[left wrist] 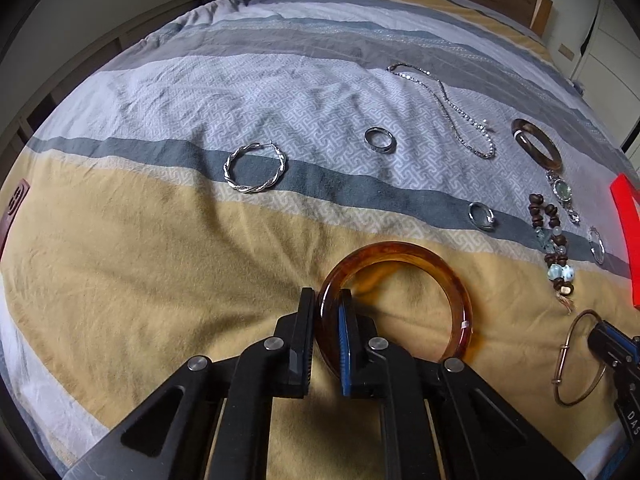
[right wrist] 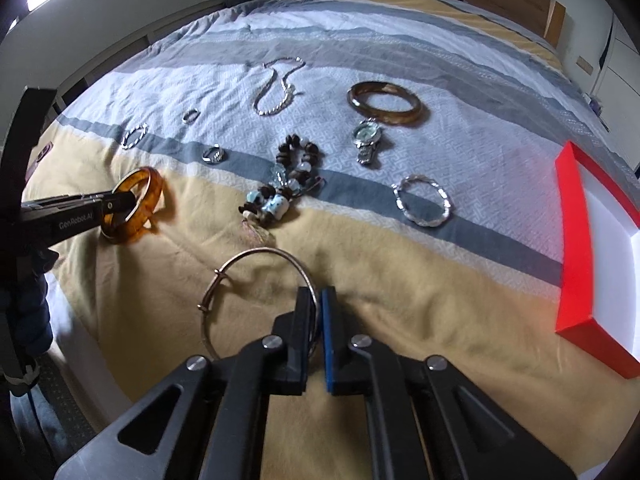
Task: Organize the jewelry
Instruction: 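Close left tool on the amber bangle while right tool grips the silver bangle, then carry both bangles into the red box and open both tools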
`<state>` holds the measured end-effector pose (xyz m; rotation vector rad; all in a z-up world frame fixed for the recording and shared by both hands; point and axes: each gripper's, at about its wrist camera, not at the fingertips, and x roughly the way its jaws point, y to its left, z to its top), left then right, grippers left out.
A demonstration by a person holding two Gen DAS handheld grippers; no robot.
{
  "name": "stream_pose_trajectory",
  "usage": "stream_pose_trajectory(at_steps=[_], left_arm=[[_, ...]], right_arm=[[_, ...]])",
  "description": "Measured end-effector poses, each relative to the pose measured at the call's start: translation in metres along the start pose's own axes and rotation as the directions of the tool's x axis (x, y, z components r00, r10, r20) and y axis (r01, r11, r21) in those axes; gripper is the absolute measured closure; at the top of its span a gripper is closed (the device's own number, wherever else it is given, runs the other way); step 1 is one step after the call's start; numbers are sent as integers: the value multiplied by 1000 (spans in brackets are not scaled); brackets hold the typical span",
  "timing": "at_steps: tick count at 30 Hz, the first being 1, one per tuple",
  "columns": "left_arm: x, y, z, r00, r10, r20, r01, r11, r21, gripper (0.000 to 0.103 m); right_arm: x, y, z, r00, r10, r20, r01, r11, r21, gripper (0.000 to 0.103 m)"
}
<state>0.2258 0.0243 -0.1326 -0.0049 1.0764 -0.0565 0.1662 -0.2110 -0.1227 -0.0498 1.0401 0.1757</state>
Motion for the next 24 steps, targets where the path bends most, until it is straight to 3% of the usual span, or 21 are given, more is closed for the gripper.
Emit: stream_pose_trajectory(at_steps=[7,14,19,24], left_arm=[[-34,-10,-7,997,52,53,-55,997,50,94],[-74,-30,-7,991,61,120,-74,992,105,94],[-100,-72,-2,987,16,159,-43,985,166,94],[-113,-142,7,983,-67,172,22,967,253,94]], right_arm=[[-47,-7,-6,997,-18,76,16,999,35,98],[-98,-26,-14,983,-62,171,49,995,82,98],[-137,-61,-23,967,-110,230,80,987,136,98],[-165,-122,-32,948,-189,255,132,966,223,98]])
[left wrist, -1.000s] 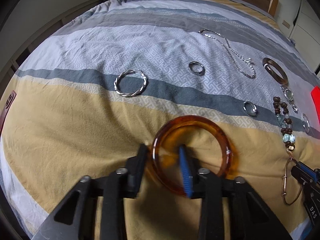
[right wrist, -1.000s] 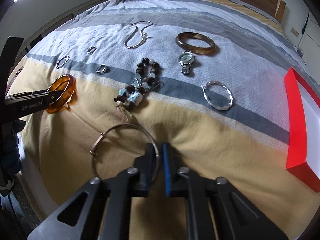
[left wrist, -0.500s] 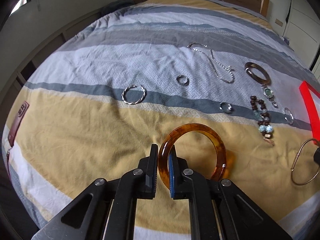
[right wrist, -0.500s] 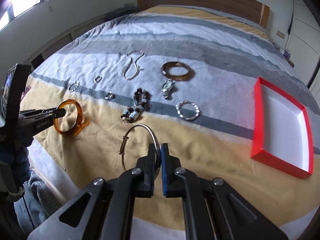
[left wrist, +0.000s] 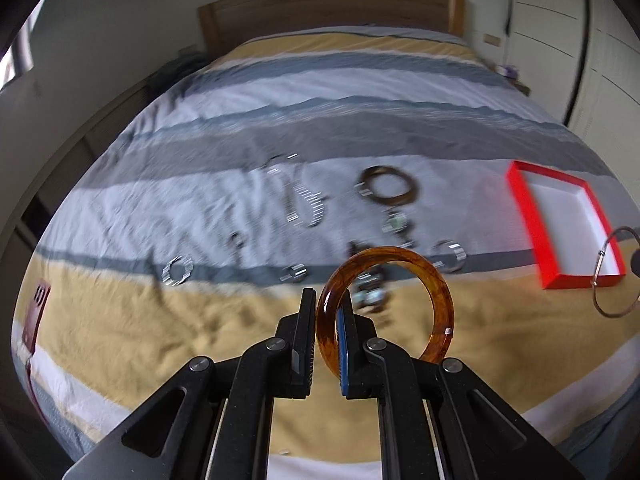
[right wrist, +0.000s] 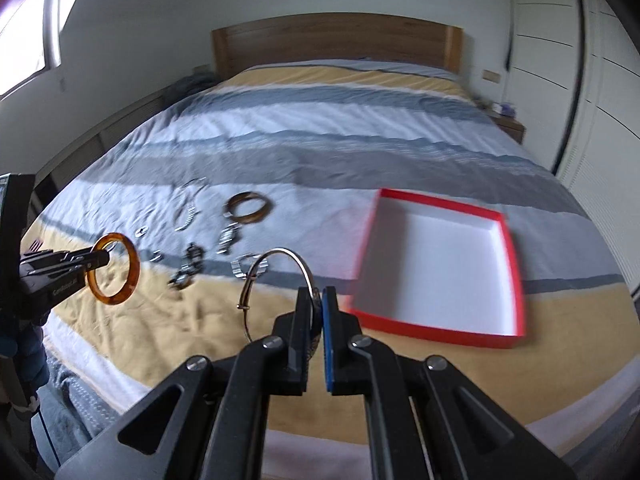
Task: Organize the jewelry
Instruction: 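Carry both bangles into the red box and open both tools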
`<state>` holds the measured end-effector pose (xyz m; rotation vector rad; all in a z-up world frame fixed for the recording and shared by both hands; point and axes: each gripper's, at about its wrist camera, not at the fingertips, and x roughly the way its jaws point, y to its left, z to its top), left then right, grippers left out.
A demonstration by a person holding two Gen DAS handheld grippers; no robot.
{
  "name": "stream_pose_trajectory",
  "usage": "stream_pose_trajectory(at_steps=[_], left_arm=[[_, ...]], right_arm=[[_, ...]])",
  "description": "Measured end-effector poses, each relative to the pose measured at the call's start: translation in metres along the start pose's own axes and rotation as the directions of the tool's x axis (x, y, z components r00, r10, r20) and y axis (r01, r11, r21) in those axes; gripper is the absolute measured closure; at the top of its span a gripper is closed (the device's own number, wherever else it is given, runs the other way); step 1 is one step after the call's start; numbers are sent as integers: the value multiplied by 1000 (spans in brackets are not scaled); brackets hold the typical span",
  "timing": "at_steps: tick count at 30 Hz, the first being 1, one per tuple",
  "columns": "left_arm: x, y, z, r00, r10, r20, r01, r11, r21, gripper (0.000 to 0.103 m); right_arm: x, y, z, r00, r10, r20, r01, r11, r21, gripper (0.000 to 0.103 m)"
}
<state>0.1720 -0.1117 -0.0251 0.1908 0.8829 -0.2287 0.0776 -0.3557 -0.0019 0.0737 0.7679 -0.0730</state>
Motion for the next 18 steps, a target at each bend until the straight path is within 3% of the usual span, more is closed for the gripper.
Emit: stream_pose_trajectory(at_steps=[9,18], left_arm=[[24,-147,55,982,-190,-2,189,971,144,94],[91,-251,62,971,-213,-113,235,940,248,94]], right_arm=[[13,-120,12,991,-135,-16,136,984,116,98],[77,-180,-2,981,-142,-132,159,979,129,98]])
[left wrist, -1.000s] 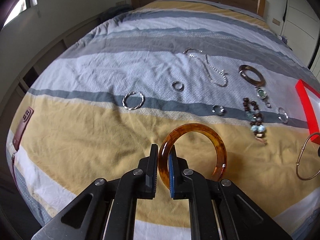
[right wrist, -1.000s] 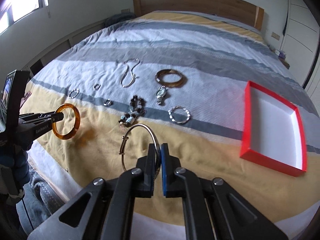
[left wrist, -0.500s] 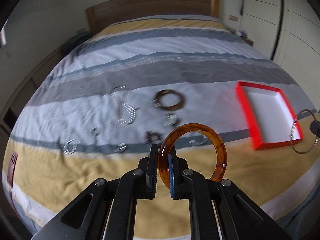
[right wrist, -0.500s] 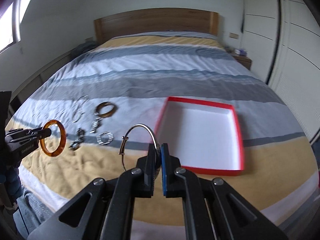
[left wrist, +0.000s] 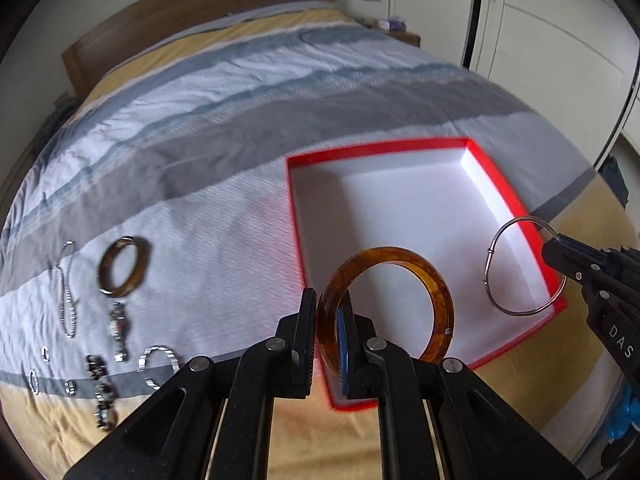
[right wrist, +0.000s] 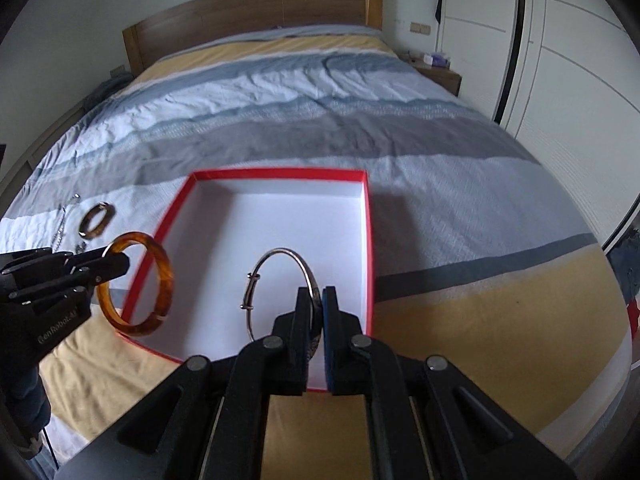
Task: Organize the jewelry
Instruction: 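Carry both bangles into the red box and open both tools, then withdraw both tools from the box back over the jewelry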
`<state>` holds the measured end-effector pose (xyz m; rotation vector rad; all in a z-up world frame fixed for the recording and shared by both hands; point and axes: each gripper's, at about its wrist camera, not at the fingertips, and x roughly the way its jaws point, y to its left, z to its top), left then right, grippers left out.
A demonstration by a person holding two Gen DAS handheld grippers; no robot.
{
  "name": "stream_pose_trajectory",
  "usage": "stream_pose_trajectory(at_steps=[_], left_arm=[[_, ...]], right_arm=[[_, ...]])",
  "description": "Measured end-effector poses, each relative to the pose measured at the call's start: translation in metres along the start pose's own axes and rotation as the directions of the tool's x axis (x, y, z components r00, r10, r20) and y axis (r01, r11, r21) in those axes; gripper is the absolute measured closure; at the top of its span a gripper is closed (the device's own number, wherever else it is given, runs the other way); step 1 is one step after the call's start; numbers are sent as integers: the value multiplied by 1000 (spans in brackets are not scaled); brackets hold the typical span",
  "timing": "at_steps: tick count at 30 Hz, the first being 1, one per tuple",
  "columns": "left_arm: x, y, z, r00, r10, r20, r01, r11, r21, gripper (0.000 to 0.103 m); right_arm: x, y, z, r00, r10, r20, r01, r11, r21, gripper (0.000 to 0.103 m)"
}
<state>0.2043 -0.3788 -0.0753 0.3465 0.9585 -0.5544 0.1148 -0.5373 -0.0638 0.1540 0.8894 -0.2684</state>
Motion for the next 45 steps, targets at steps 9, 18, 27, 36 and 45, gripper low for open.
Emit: stream_pose_trajectory(at_steps=[9,18,27,36,45], left_arm=[[48,-22,-10,996,11,-93,-10,1000,13,94],[41,-13,-10,994,-13,-108,10,1000,-28,87],[-41,6,-12,999,-46,27,48,996,-76,69],[-137,97,-54,992,15,126,6,986,-169,67],[-167,246,-143,974,213,83,-175,928,-329,67]], right_arm=[[47,-13,-16,994,30,-102,-32,999,-18,98],[40,-7,-16,993,-19,-114,11,998,-65,87],[-40,-1,-7,999,-45,-8,45,997,-62,74],[-131,69,-8,991,37,128,-21,992,-125,65],[-136,157,-19,980,168,109,-144,969,-199,64]])
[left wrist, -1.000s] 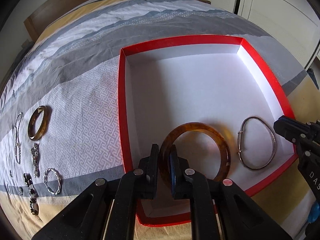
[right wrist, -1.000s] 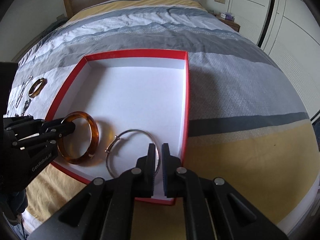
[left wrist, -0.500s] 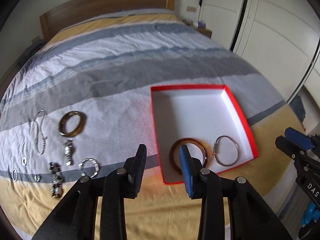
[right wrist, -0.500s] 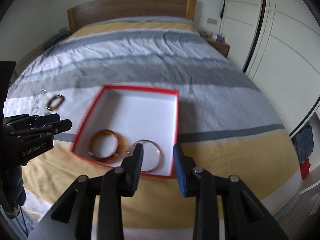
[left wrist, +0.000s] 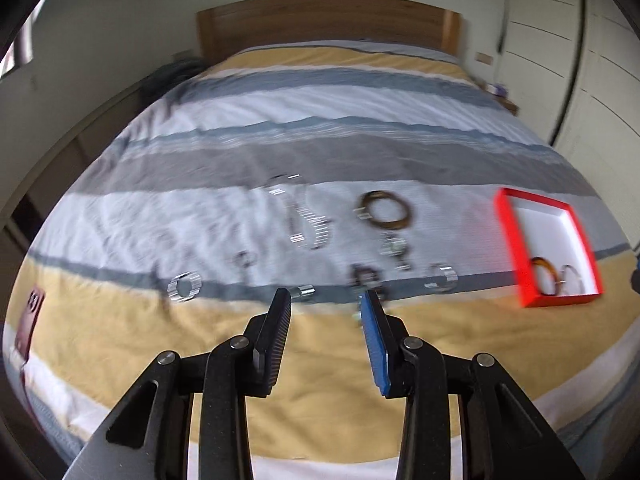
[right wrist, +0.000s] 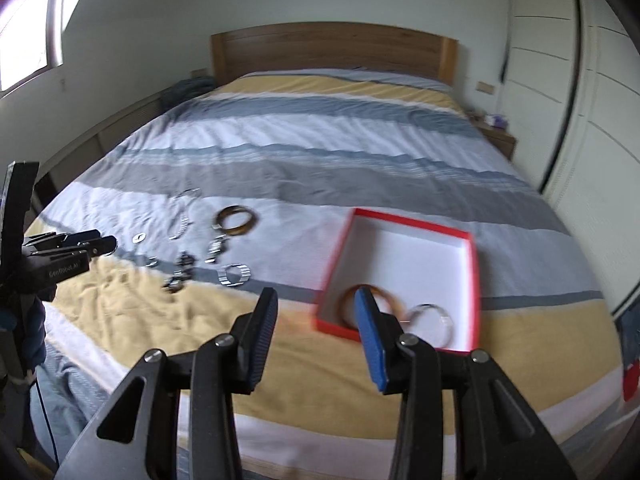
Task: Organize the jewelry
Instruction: 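Withdraw both tools from the box back over the jewelry, then grasp the twisted silver hoop with left tool while right grasps the beaded bracelet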
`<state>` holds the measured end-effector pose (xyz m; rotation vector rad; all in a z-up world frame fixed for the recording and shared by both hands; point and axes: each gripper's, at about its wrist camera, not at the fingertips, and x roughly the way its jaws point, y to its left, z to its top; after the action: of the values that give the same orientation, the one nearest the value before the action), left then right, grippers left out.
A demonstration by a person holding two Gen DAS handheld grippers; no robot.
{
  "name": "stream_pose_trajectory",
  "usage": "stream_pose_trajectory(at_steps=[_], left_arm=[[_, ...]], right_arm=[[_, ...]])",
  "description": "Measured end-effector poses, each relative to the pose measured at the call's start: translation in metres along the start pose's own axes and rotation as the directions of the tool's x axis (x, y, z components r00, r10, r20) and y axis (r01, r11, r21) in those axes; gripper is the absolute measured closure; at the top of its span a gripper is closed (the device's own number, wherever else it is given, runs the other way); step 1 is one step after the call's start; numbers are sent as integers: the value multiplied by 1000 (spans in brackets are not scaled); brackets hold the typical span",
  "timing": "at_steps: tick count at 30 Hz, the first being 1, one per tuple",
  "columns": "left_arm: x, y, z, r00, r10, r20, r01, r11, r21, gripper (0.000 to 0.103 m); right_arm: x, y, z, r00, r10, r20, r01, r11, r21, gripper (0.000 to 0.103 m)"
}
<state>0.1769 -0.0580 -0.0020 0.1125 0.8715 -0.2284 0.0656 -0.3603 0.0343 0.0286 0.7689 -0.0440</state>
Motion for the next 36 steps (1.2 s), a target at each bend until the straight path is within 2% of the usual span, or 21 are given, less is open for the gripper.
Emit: stream_pose_trajectory(at_steps=[6,13,19,25,31,36], left_arm=[[18,87,-20,996,79,-30,-82,991,-105,67],[58,138,-31,989,107,-98,-125,971,-202,67],[95,164,-30,982,109,-153,-145,957,-250,67],[135,173,-17,981,81,-177,-123,963,-241,67],[167,173,-10,975,91,-202,-135,967,-218,70],[180,178,-5,976,74,-205,-121,967,-226,73]], right_arm=[[42,48,3,993,108,-54,-110,993,-35,64],[105,104,9,967,215,-138,-226,972,-68,64],[160,142,12,935,284,-213,-301,952,-56,59],[206,161,10,913,299,-278,-322,946,-40,58],[239,168,4,896,291,-334,-319,947,-29,58],[254,177,3,899,267,-347,-305,951,-58,60]])
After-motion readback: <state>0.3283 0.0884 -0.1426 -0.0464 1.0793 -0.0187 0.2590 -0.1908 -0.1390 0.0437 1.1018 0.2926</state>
